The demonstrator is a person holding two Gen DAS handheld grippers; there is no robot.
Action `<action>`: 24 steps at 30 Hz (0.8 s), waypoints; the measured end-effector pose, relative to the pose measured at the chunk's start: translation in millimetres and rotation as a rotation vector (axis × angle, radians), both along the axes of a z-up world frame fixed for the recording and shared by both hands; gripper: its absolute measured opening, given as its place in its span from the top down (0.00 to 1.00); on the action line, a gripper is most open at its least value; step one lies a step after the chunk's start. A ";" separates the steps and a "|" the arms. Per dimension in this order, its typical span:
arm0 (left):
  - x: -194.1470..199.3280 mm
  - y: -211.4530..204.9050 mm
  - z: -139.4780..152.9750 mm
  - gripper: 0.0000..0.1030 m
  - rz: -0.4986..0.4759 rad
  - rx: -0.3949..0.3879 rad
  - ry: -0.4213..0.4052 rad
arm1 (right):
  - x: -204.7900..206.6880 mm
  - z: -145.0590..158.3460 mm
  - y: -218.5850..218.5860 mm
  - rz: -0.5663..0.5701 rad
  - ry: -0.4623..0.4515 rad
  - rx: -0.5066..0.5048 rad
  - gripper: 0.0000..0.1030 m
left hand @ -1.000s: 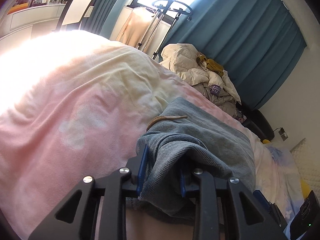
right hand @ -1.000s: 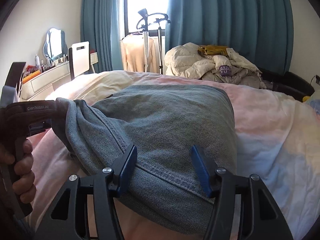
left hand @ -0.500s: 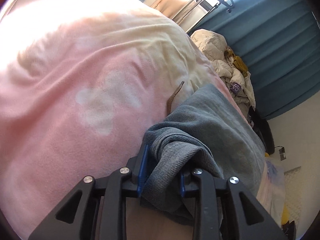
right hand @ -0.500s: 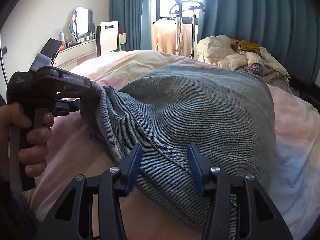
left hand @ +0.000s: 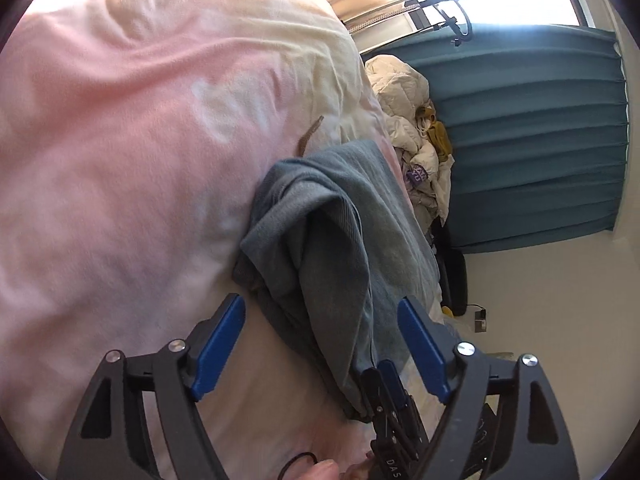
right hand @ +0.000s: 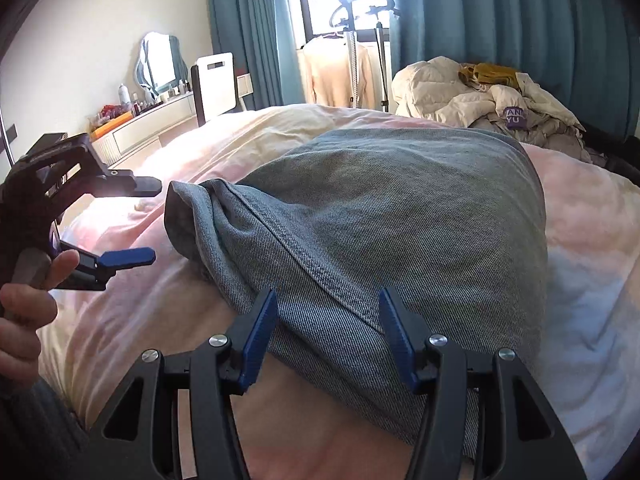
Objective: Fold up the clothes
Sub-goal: 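Lift the jeans bundle with both grippers clamping its folded ends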
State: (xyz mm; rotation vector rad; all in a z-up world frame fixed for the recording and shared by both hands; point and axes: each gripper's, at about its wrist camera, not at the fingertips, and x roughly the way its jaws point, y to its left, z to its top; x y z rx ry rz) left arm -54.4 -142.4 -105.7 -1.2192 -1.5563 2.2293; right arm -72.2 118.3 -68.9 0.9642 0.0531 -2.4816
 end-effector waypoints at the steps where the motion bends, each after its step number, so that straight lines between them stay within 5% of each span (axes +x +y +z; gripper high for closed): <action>1: 1.7 6.1 -5.2 0.21 -0.012 0.030 -0.021 | 0.5 1.3 3.4 -0.004 -0.011 -0.016 0.48; 6: 0.8 19.4 -32.8 0.21 0.039 0.195 -0.036 | 1.5 6.6 22.1 -0.037 -0.073 -0.095 0.48; 13: -10.3 29.7 -56.4 0.21 0.090 0.267 -0.076 | 3.2 5.7 26.1 -0.052 -0.098 -0.106 0.48; 24: -31.6 38.5 -67.3 0.21 0.088 0.246 -0.101 | -4.9 6.5 31.1 -0.078 -0.127 -0.168 0.48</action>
